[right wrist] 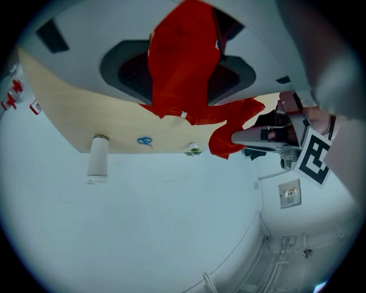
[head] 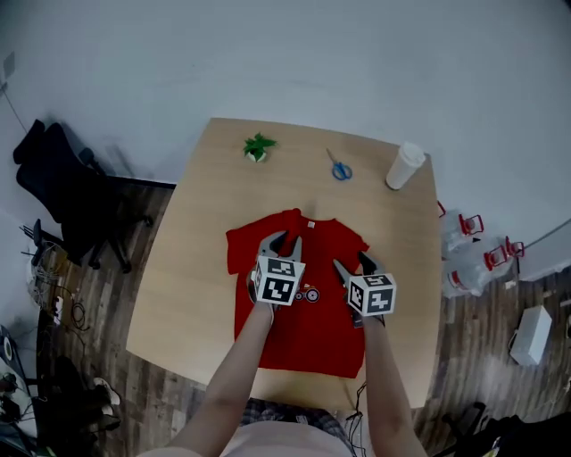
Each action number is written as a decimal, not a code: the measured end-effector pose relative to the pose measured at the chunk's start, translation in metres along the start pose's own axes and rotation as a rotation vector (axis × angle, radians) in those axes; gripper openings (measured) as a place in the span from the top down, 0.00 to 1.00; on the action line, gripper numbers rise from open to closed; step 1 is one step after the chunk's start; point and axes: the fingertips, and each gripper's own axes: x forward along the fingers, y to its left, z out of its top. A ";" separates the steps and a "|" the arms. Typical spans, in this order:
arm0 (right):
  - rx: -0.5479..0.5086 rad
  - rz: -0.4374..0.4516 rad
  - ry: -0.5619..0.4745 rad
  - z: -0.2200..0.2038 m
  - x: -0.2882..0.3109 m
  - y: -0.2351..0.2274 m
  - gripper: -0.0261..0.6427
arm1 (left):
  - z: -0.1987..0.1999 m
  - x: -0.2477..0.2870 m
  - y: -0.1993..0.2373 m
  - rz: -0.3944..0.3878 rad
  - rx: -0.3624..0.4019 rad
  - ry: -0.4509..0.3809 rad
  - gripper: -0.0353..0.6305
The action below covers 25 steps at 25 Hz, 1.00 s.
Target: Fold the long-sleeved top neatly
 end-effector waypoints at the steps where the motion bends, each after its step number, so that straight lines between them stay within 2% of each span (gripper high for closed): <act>1: 0.013 -0.014 -0.001 -0.002 -0.005 -0.008 0.53 | -0.002 0.005 -0.013 -0.023 0.004 0.011 0.82; 7: 0.076 -0.086 -0.007 -0.014 -0.025 -0.046 0.53 | -0.012 0.026 -0.075 -0.139 0.062 0.038 0.82; 13: 0.099 -0.127 0.003 -0.026 -0.038 -0.068 0.53 | -0.029 0.045 -0.119 -0.217 0.094 0.080 0.82; 20: 0.123 -0.163 0.013 -0.040 -0.047 -0.086 0.53 | -0.058 0.056 -0.152 -0.316 0.078 0.135 0.80; 22: 0.130 -0.172 0.013 -0.041 -0.048 -0.091 0.53 | -0.056 0.055 -0.159 -0.364 0.047 0.119 0.77; 25: 0.136 -0.185 0.005 -0.037 -0.050 -0.098 0.52 | -0.049 0.051 -0.175 -0.468 0.010 0.081 0.63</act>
